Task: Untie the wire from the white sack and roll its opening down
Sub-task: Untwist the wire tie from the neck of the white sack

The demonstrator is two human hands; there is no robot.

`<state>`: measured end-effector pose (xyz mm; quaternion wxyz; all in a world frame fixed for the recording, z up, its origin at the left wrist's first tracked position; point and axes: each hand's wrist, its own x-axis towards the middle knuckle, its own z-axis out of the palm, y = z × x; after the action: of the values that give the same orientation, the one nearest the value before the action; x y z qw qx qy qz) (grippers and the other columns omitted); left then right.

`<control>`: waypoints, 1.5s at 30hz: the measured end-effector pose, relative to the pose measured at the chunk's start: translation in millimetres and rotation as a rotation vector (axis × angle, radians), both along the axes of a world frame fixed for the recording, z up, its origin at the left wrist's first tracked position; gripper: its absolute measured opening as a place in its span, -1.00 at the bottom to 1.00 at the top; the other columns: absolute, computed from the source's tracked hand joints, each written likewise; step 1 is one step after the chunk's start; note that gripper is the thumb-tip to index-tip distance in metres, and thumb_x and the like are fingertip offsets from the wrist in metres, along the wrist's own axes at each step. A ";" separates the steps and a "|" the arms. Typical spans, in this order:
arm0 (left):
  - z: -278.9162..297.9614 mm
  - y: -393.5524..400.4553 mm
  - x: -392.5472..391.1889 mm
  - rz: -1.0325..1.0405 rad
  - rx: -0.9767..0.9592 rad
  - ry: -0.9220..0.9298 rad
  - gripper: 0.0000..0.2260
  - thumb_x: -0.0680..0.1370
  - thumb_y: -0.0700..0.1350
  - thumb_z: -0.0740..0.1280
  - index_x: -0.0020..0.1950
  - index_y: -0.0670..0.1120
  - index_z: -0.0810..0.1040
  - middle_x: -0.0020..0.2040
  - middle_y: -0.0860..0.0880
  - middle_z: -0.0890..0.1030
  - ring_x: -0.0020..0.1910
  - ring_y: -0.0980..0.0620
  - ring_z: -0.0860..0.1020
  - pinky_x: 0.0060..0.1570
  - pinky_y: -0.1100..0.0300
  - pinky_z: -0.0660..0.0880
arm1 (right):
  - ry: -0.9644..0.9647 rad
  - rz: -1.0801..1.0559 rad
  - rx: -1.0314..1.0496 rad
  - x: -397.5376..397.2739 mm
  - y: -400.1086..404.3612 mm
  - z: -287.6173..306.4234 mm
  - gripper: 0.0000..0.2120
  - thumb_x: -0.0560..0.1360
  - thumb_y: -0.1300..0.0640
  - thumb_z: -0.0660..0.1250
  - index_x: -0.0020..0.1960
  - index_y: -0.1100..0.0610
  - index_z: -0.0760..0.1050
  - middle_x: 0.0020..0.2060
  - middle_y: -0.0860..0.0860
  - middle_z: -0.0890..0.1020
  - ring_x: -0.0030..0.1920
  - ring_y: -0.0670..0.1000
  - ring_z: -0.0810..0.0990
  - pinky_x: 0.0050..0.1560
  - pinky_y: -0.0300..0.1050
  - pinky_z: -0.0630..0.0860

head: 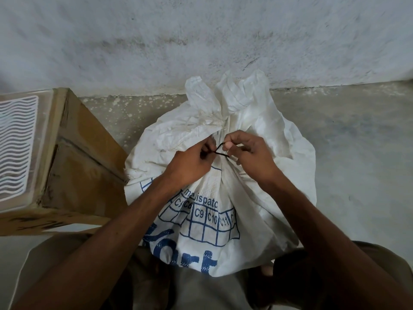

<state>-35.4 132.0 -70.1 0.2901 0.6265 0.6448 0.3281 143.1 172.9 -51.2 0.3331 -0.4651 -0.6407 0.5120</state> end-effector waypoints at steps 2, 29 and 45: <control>8.4 -3.3 4.1 0.007 -0.019 0.079 -0.91 0.56 -0.05 0.40 0.01 0.01 0.53 -0.12 0.09 0.63 -0.14 0.18 0.58 -0.15 0.42 0.44 | 0.024 0.032 0.008 -1.4 -1.4 0.9 -0.93 0.58 0.26 0.38 -0.06 0.21 0.63 -0.20 0.05 0.67 -0.23 -0.11 0.57 -0.25 -0.31 0.45; 4.0 10.1 -8.4 0.419 -0.563 -0.868 -0.83 0.67 -0.24 0.27 -0.10 -0.15 0.56 -0.13 -0.02 0.65 -0.33 0.22 0.67 0.03 0.30 0.57 | -0.596 0.068 0.704 -19.0 -11.2 -26.3 -0.90 0.54 0.23 0.32 0.02 0.21 0.56 -0.10 0.06 0.51 -0.19 0.08 0.53 -0.21 0.06 0.54; 20.9 15.0 -4.9 0.422 -0.491 -0.605 -0.86 0.58 -0.18 0.33 -0.02 -0.14 0.69 -0.09 -0.04 0.75 -0.01 0.02 0.72 0.20 0.06 0.60 | -0.551 0.147 0.638 -11.5 -4.2 -29.6 -0.95 0.53 0.23 0.30 -0.03 0.20 0.45 -0.10 0.04 0.44 -0.18 0.07 0.47 -0.18 0.08 0.49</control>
<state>-40.2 147.0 -49.2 0.5327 0.2696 0.7034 0.3857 131.5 168.7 -80.8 0.2393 -0.4113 -0.8635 0.1670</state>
